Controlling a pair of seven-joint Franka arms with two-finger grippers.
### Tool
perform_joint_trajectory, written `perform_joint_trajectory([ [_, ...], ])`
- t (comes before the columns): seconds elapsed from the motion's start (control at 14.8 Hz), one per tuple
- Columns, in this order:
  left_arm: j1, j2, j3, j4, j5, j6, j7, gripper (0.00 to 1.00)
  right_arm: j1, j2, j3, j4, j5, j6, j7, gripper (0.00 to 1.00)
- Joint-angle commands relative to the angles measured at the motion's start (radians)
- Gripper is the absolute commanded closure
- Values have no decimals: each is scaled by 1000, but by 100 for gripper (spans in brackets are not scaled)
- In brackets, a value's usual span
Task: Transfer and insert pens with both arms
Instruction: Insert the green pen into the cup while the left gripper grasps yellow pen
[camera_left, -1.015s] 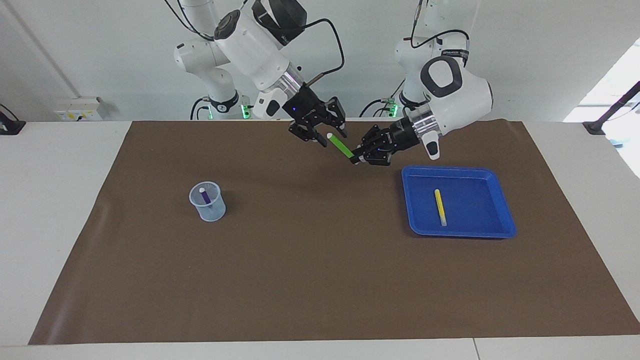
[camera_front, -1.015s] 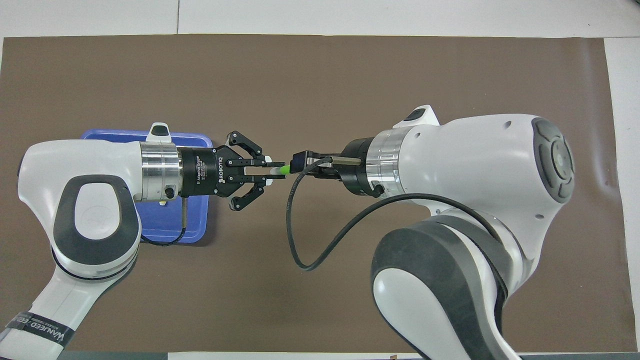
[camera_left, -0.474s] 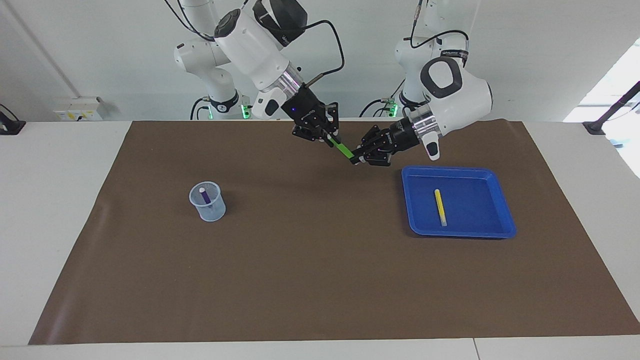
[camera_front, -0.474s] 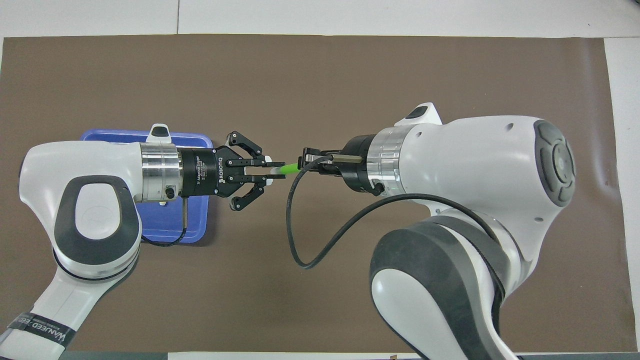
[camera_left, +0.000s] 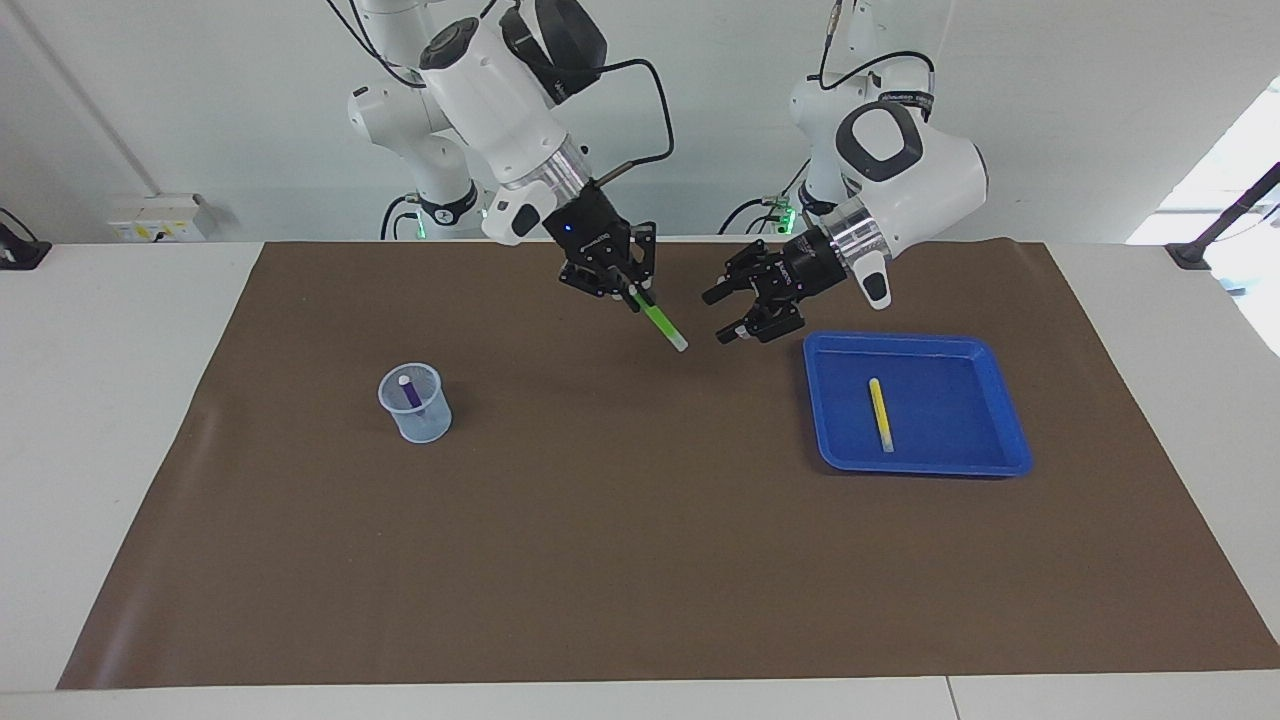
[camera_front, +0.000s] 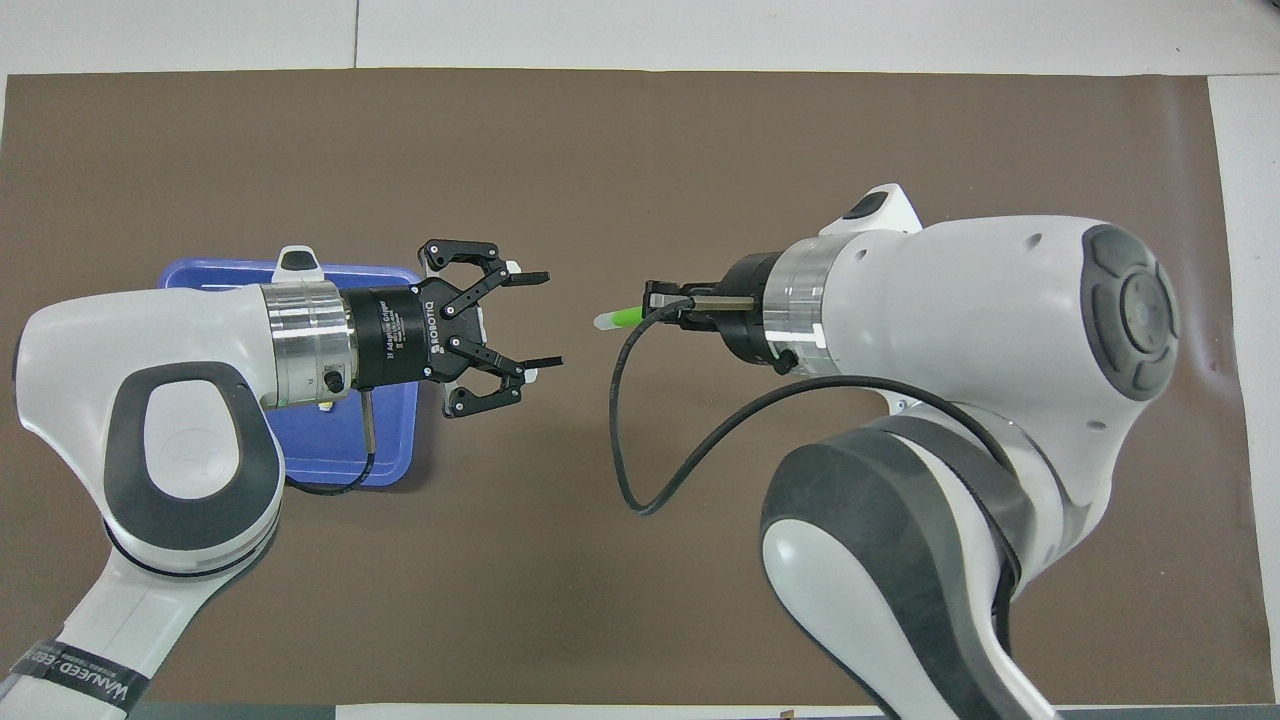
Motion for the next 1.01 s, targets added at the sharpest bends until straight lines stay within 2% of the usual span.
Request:
perform_joint_trajectory([
  [0.0,-5,-47,14,-67,16,21,114,0,-78,-42,8,-9,-113,-110,-2,100],
  [0.07,-1,-53,15,-78,63,13,169,0,-101,-49,8,-11,-151,-150,-5,100],
  [0.27,76,-43,14,-78,339,-72,286,0,-181,-101,8,-67,-246,-216,-58,100],
  [0.47,211,-35,15,-72,500,-187,594,0,-260,-172,8,-173,-345,-229,-144,100],
  [0.68,298,-7,15,-58,724,-227,913,0,-320,-235,8,-323,-363,-152,-250,100],
  [0.81,311,37,17,-44,865,-211,1077,0,-356,-279,8,-431,-363,-63,-311,100],
  [0.95,314,83,18,-33,1018,-163,1193,0,-371,-298,8,-491,-363,1,-345,100],
])
